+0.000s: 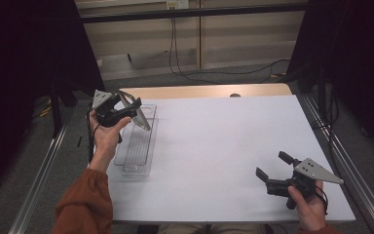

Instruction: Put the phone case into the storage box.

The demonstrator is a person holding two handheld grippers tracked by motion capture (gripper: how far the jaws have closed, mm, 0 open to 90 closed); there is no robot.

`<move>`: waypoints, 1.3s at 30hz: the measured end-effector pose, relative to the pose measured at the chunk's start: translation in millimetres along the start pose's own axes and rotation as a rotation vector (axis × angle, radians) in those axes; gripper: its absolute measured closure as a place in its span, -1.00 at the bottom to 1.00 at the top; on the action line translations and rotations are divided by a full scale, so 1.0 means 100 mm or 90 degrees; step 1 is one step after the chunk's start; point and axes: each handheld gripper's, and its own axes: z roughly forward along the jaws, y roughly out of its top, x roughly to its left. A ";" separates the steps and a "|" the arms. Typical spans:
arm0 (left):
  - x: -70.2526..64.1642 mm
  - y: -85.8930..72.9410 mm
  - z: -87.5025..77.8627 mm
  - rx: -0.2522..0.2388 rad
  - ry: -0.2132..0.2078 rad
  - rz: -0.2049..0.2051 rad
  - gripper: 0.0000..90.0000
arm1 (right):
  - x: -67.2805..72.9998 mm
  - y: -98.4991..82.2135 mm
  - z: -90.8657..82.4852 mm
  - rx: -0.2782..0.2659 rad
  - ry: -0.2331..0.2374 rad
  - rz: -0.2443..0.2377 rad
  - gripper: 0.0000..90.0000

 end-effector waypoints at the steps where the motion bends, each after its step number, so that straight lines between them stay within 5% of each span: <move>1: -0.01 0.00 0.02 -0.001 -0.001 -0.001 -0.69 | 0.00 0.00 0.00 0.000 0.000 0.002 -1.00; 39: 0.01 -0.15 0.48 0.020 0.051 0.027 -0.69 | -0.02 -0.02 -0.02 0.003 0.002 0.002 -1.00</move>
